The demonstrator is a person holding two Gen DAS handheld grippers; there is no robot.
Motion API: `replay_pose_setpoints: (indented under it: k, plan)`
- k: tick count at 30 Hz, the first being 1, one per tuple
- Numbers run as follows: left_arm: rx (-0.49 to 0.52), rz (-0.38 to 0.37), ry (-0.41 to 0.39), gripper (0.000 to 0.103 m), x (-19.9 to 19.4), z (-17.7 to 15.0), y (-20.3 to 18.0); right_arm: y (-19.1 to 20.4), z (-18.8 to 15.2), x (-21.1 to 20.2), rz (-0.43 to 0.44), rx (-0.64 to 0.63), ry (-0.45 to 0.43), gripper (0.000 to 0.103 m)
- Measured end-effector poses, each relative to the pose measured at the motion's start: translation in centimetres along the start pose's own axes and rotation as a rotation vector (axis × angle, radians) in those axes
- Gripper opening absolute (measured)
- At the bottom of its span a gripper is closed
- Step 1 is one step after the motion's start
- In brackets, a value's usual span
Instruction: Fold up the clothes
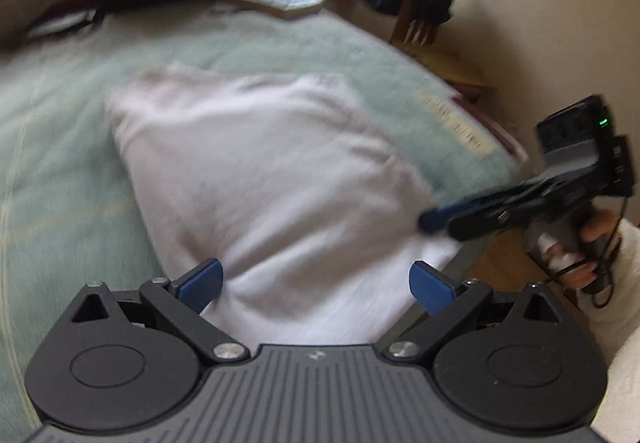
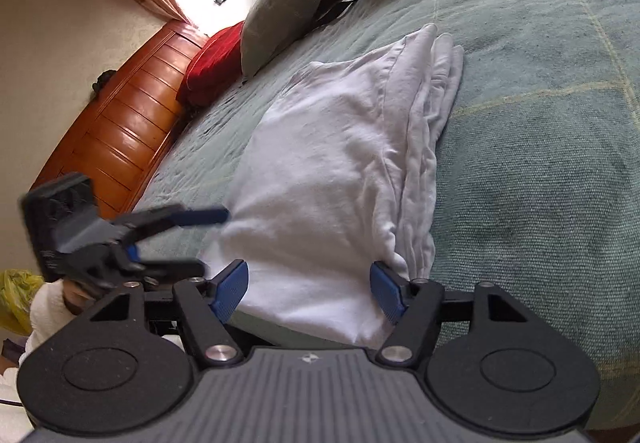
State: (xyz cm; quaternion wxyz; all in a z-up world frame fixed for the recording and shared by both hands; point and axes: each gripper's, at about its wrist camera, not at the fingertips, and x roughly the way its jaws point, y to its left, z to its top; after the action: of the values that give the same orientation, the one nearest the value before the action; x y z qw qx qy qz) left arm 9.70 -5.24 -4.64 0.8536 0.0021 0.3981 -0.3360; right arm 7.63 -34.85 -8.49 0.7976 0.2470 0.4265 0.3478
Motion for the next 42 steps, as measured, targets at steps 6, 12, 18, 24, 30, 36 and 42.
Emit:
replay_pose_setpoints:
  k: [6, 12, 18, 24, 30, 36, 42]
  plan:
    - [-0.027, -0.07, 0.026, 0.101, -1.7, -2.3, -1.6, -1.0, -0.1, -0.2, 0.003, 0.021, -0.002, 0.072]
    - [-0.052, -0.051, 0.094, 0.101, -1.9, -2.6, -1.4, -0.2, -0.1, -0.6, -0.02, -0.003, -0.004, 0.073]
    - [0.013, 0.05, -0.039, 0.101, -2.4, 2.4, 0.7, 4.3, 1.3, 0.5, -0.162, -0.276, -0.037, 0.074]
    - [0.066, 0.106, -0.072, 0.101, 2.4, 6.7, 3.5, 6.3, 2.7, 3.8, -0.287, -0.501, -0.022, 0.075]
    - [0.012, 0.128, -0.05, 0.101, 4.5, 6.8, 4.7, 2.8, 1.1, 3.4, -0.283, -0.417, -0.02, 0.075]
    - [-0.006, 0.159, -0.057, 0.102, 5.4, 7.1, 5.2, 2.9, 1.1, 3.3, -0.281, -0.412, -0.018, 0.076]
    - [-0.034, 0.174, -0.066, 0.101, 5.7, 7.4, 5.4, 2.6, 1.4, 2.9, -0.244, -0.365, -0.042, 0.076]
